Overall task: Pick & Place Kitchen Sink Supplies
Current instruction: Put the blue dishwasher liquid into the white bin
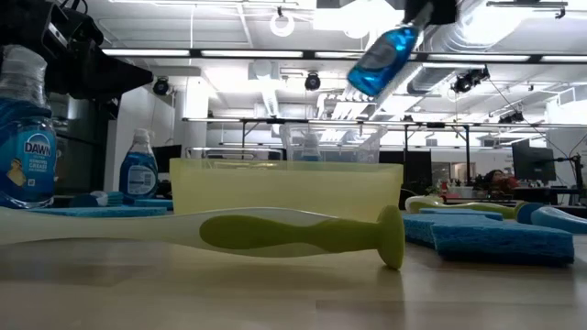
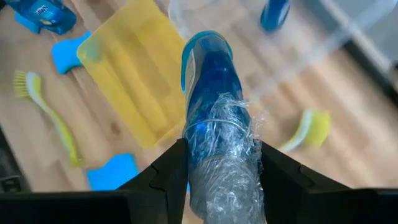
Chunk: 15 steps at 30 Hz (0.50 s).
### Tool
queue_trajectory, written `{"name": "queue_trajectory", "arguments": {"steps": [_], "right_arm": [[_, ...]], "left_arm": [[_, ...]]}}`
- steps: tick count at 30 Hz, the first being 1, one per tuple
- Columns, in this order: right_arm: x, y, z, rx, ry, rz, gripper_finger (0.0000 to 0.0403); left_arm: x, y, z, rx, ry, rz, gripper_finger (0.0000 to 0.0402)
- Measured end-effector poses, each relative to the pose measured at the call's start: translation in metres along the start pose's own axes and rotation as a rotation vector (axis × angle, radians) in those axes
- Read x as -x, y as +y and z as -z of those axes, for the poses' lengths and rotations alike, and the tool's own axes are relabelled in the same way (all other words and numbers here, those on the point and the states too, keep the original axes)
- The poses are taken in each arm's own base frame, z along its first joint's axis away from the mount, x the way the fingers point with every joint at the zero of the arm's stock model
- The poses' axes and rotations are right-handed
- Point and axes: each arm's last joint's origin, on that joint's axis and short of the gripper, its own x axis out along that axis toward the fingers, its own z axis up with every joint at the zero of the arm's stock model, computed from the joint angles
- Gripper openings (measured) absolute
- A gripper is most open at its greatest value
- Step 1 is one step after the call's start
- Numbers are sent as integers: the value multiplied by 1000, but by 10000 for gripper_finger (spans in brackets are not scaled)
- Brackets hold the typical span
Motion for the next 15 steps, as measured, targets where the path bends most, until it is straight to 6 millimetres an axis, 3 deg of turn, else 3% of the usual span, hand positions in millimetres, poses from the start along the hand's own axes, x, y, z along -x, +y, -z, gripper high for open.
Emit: {"name": "queue_trajectory", "arguments": {"steps": [6,15], "right_arm": [[-17,-10,-50,164,-10,40,141],[-75,-34,-102,250,141,249,143]], "left_arm": [[0,0,0,0,0,0,1],[0,0,0,0,0,0,1]]}}
